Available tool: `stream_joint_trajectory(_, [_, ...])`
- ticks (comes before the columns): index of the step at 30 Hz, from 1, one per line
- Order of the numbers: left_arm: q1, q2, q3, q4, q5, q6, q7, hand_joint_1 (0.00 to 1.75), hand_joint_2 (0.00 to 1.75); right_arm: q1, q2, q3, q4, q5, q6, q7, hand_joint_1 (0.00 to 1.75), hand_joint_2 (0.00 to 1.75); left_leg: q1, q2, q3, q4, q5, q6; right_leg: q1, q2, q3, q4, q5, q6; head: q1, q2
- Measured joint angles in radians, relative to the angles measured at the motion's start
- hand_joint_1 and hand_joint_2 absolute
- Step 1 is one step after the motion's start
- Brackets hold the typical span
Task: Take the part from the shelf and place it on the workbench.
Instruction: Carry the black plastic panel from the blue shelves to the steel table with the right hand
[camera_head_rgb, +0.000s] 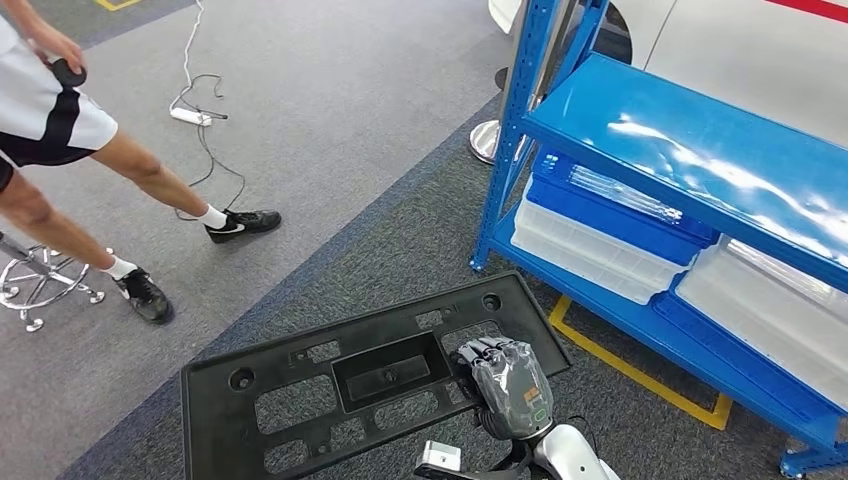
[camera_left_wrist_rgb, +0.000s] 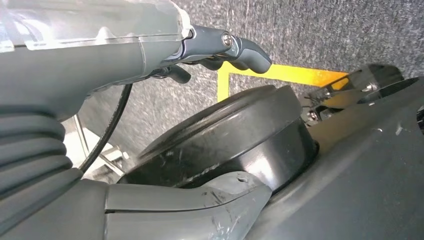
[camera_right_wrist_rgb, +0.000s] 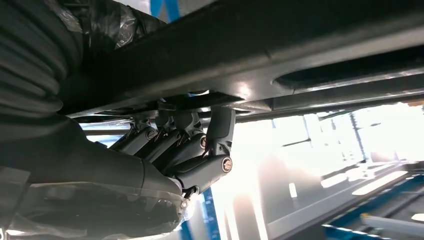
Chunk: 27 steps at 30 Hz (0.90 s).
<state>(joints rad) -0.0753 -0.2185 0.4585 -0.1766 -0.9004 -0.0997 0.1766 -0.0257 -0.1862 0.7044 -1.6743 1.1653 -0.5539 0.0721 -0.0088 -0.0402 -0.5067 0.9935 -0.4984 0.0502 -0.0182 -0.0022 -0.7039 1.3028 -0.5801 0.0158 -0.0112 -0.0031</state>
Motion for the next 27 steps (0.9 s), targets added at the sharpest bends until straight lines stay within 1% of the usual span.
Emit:
stream_joint_trajectory(1, [0.000, -0.001, 0.000, 0.000, -0.001, 0.000, -0.001, 0.00, 1.75, 0.008, 0.000, 0.000, 0.000, 0.004, -0.003, 0.000, 1.69, 1.75, 0.000, -0.014, 0.002, 0.002, -0.001, -0.001, 0.001, 0.006, 0.021, -0.050, 0.038, -0.004, 0.000, 0.000])
stream_joint_trajectory(2, [0.000, -0.003, 0.000, 0.000, -0.002, 0.000, -0.002, 0.00, 1.75, 0.014, 0.000, -0.001, -0.002, 0.008, -0.006, 0.000, 1.69, 1.75, 0.000, -0.027, 0.002, 0.004, -0.003, -0.002, 0.002, 0.022, 0.051, -0.119, 0.076, -0.010, 0.000, 0.000])
stream_joint_trajectory(3, [-0.001, -0.004, 0.000, 0.000, -0.002, 0.000, -0.003, 0.00, 1.75, 0.020, -0.001, -0.002, -0.004, 0.011, -0.009, 0.000, 1.69, 1.75, 0.000, -0.038, 0.001, 0.008, -0.006, -0.005, 0.001, 0.042, 0.079, -0.183, 0.104, -0.014, 0.000, 0.000])
stream_joint_trajectory(4, [-0.001, -0.006, 0.000, 0.000, -0.003, -0.001, -0.004, 0.00, 1.75, 0.025, -0.001, -0.004, -0.008, 0.014, -0.011, 0.000, 1.69, 1.75, 0.000, -0.048, -0.002, 0.011, -0.009, -0.009, 0.001, 0.058, 0.100, -0.230, 0.119, -0.017, 0.000, 0.000])
stream_joint_trajectory(5, [-0.001, -0.006, 0.000, 0.000, -0.003, -0.001, -0.006, 0.00, 1.75, 0.030, -0.002, -0.006, -0.012, 0.017, -0.013, 0.000, 1.69, 1.75, 0.002, -0.057, -0.007, 0.013, -0.010, -0.013, 0.002, 0.069, 0.109, -0.253, 0.120, -0.018, 0.000, 0.000])
stream_joint_trajectory(6, [-0.002, -0.006, 0.000, 0.000, -0.004, -0.001, -0.007, 0.00, 1.75, 0.034, -0.003, -0.008, -0.015, 0.021, -0.015, 0.001, 1.69, 1.75, 0.003, -0.066, -0.012, 0.013, -0.010, -0.019, 0.003, 0.068, 0.112, -0.259, 0.116, -0.018, 0.000, 0.000])
stream_joint_trajectory(7, [-0.002, -0.005, 0.000, 0.000, -0.004, -0.001, -0.008, 0.00, 1.75, 0.038, -0.004, -0.009, -0.020, 0.024, -0.015, 0.001, 1.69, 1.75, 0.004, -0.073, -0.014, 0.012, -0.010, -0.024, 0.001, 0.059, 0.114, -0.263, 0.115, -0.020, 0.000, 0.000])
stream_joint_trajectory(8, [-0.002, -0.005, 0.000, 0.000, -0.006, -0.001, -0.010, 0.00, 1.75, 0.041, -0.005, -0.009, -0.024, 0.028, -0.015, 0.002, 1.69, 1.75, 0.003, -0.067, -0.014, 0.015, -0.014, -0.030, -0.001, 0.049, 0.118, -0.269, 0.116, -0.023, 0.000, 0.000])
stream_joint_trajectory(9, [-0.002, -0.004, 0.000, 0.000, -0.008, -0.001, -0.011, 0.00, 1.75, 0.044, -0.006, -0.010, -0.028, 0.031, -0.015, 0.002, 1.69, 1.75, 0.001, -0.049, -0.018, 0.029, -0.025, -0.036, -0.004, 0.038, 0.123, -0.275, 0.116, -0.027, -0.002, 0.000])
stream_joint_trajectory(10, [-0.002, -0.001, 0.000, 0.000, -0.011, -0.002, -0.014, 0.00, 1.75, 0.048, -0.006, -0.011, -0.033, 0.033, -0.015, 0.003, 1.69, 1.75, -0.001, -0.026, -0.028, 0.061, -0.046, -0.041, -0.007, 0.026, 0.128, -0.280, 0.116, -0.031, -0.004, 0.000])
stream_joint_trajectory(11, [-0.002, 0.002, 0.000, 0.000, -0.013, -0.003, -0.020, 0.00, 1.75, 0.053, -0.007, -0.011, -0.037, 0.035, -0.015, 0.003, 1.69, 1.75, -0.001, -0.001, -0.048, 0.114, -0.076, -0.046, -0.006, 0.013, 0.132, -0.282, 0.115, -0.035, -0.005, 0.000])
stream_joint_trajectory(12, [-0.003, 0.006, 0.000, -0.001, -0.015, -0.005, -0.026, 0.00, 1.75, 0.059, -0.007, -0.013, -0.040, 0.037, -0.015, 0.004, 1.69, 1.75, -0.002, 0.012, -0.074, 0.178, -0.109, -0.050, -0.005, -0.001, 0.134, -0.282, 0.113, -0.038, -0.007, 0.000])
stream_joint_trajectory(13, [-0.005, 0.010, 0.000, -0.001, -0.015, -0.007, -0.034, 0.00, 1.75, 0.065, -0.008, -0.014, -0.042, 0.039, -0.015, 0.004, 1.69, 1.75, -0.001, 0.017, -0.096, 0.237, -0.133, -0.054, -0.004, -0.015, 0.135, -0.281, 0.111, -0.039, -0.007, 0.000])
stream_joint_trajectory(14, [-0.006, 0.012, 0.000, -0.001, -0.016, -0.009, -0.039, 0.00, 1.75, 0.071, -0.009, -0.017, -0.043, 0.041, -0.015, 0.005, 1.69, 1.75, -0.001, 0.020, -0.105, 0.272, -0.142, -0.056, -0.004, -0.029, 0.136, -0.280, 0.108, -0.039, -0.007, 0.000])
stream_joint_trajectory(15, [-0.006, 0.013, 0.000, -0.001, -0.017, -0.009, -0.042, 0.00, 1.75, 0.076, -0.010, -0.019, -0.046, 0.043, -0.015, 0.006, 1.69, 1.75, 0.000, 0.023, -0.098, 0.269, -0.130, -0.057, -0.004, -0.041, 0.138, -0.278, 0.106, -0.038, -0.007, 0.000])
stream_joint_trajectory(16, [-0.004, 0.013, 0.000, -0.001, -0.019, -0.008, -0.042, 0.00, 1.75, 0.082, -0.012, -0.021, -0.050, 0.045, -0.015, 0.007, 1.69, 1.75, 0.001, 0.032, -0.071, 0.222, -0.097, -0.056, -0.004, -0.052, 0.140, -0.277, 0.103, -0.037, -0.007, 0.000])
stream_joint_trajectory(17, [-0.001, 0.014, -0.001, 0.000, -0.021, -0.007, -0.041, 0.00, 1.75, 0.086, -0.014, -0.023, -0.055, 0.046, -0.015, 0.008, 1.69, 1.75, 0.002, 0.049, -0.038, 0.155, -0.061, -0.055, -0.004, -0.062, 0.143, -0.277, 0.101, -0.035, -0.007, 0.000])
stream_joint_trajectory(18, [0.004, 0.014, -0.001, 0.000, -0.023, -0.006, -0.040, 0.00, 1.75, 0.090, -0.015, -0.025, -0.060, 0.048, -0.015, 0.009, 1.69, 1.75, 0.000, 0.071, -0.010, 0.091, -0.034, -0.053, -0.002, -0.071, 0.145, -0.276, 0.100, -0.032, -0.007, 0.000])
stream_joint_trajectory(19, [0.008, 0.015, -0.001, 0.000, -0.024, -0.006, -0.038, 0.00, 1.75, 0.093, -0.017, -0.027, -0.065, 0.049, -0.015, 0.010, 1.69, 1.75, -0.003, 0.090, 0.010, 0.039, -0.019, -0.050, 0.001, -0.079, 0.145, -0.276, 0.101, -0.028, -0.007, 0.000])
stream_joint_trajectory(20, [0.011, 0.015, -0.001, 0.000, -0.025, -0.006, -0.038, 0.00, 1.75, 0.096, -0.018, -0.028, -0.070, 0.049, -0.015, 0.011, 1.69, 1.75, -0.006, 0.102, 0.016, 0.015, -0.018, -0.044, 0.004, -0.087, 0.142, -0.275, 0.102, -0.024, -0.007, 0.000])
stream_joint_trajectory(21, [0.013, 0.016, -0.001, 0.000, -0.025, -0.005, -0.038, 0.00, 1.75, 0.098, -0.020, -0.030, -0.073, 0.049, -0.015, 0.012, 1.69, 1.75, -0.009, 0.102, 0.014, 0.007, -0.022, -0.039, 0.006, -0.097, 0.140, -0.275, 0.105, -0.019, -0.007, 0.000])
stream_joint_trajectory(22, [0.013, 0.017, -0.001, 0.000, -0.025, -0.005, -0.039, 0.00, 1.75, 0.100, -0.021, -0.030, -0.075, 0.050, -0.015, 0.012, 1.69, 1.75, -0.008, 0.091, 0.011, 0.001, -0.022, -0.031, 0.008, -0.108, 0.138, -0.276, 0.106, -0.015, -0.007, 0.000])
stream_joint_trajectory(23, [0.014, 0.016, -0.001, 0.000, -0.025, -0.005, -0.039, 0.00, 1.75, 0.100, -0.023, -0.031, -0.077, 0.050, -0.015, 0.012, 1.69, 1.75, -0.006, 0.080, 0.011, -0.004, -0.018, -0.023, 0.007, -0.109, 0.137, -0.274, 0.104, -0.009, -0.007, 0.000])
stream_joint_trajectory(24, [0.014, 0.015, -0.001, 0.000, -0.025, -0.005, -0.040, 0.00, 1.75, 0.101, -0.024, -0.032, -0.079, 0.051, -0.015, 0.012, 1.69, 1.75, -0.004, 0.069, 0.011, -0.008, -0.014, -0.016, 0.005, -0.095, 0.134, -0.263, 0.094, -0.004, -0.007, 0.000])
stream_joint_trajectory(25, [0.013, 0.014, -0.001, 0.000, -0.025, -0.005, -0.040, 0.00, 1.75, 0.101, -0.025, -0.033, -0.081, 0.051, -0.015, 0.012, 1.69, 1.75, -0.002, 0.060, 0.013, -0.012, -0.009, -0.009, 0.003, -0.072, 0.126, -0.239, 0.076, 0.000, -0.007, 0.000])
stream_joint_trajectory(26, [0.013, 0.014, -0.002, 0.000, -0.025, -0.005, -0.040, 0.00, 1.75, 0.103, -0.027, -0.034, -0.083, 0.052, -0.015, 0.012, 1.69, 1.75, 0.000, 0.051, 0.014, -0.014, -0.005, -0.004, 0.000, -0.042, 0.104, -0.189, 0.047, 0.003, -0.006, 0.000])
stream_joint_trajectory(27, [0.012, 0.013, -0.002, 0.000, -0.025, -0.005, -0.040, 0.00, 1.75, 0.106, -0.029, -0.034, -0.084, 0.052, -0.015, 0.013, 1.69, 1.75, -0.001, 0.042, 0.013, -0.013, -0.003, -0.001, 0.000, -0.020, 0.073, -0.123, 0.014, 0.003, -0.006, 0.000])
